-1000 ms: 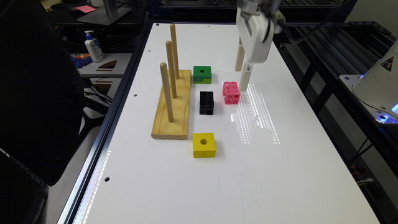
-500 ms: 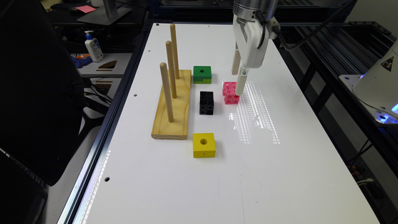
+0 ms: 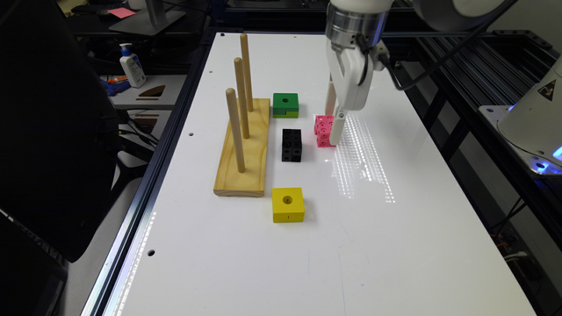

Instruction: Pick up pink block.

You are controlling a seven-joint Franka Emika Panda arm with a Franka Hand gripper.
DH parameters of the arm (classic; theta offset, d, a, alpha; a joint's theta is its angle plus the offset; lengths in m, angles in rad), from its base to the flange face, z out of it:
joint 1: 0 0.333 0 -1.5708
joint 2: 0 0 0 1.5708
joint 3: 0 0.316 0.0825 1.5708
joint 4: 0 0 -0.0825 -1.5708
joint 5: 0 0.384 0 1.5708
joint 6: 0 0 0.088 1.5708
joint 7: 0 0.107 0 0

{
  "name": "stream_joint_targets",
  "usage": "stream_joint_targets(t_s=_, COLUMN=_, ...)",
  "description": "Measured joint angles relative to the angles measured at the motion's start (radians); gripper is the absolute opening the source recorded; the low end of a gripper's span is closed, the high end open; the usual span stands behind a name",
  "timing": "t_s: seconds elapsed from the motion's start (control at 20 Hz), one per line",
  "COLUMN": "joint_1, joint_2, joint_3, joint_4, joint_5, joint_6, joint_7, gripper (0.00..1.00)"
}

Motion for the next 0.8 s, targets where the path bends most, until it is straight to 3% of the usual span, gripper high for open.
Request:
stream_joint_targets(t_s=0.05, joint_1=0.0, joint_2=0.02, joint_3=0.001, joint_4=0.022, joint_5=0.0, joint_6=0.0, joint_7=0.0, gripper=0.0)
stream_joint_targets(t_s=0.8, joint_1=-0.001, joint_2=0.019, joint_3=0.001, joint_4=0.021, joint_5=0.0, joint_6=-0.001, joint_7=0.0, gripper=0.0)
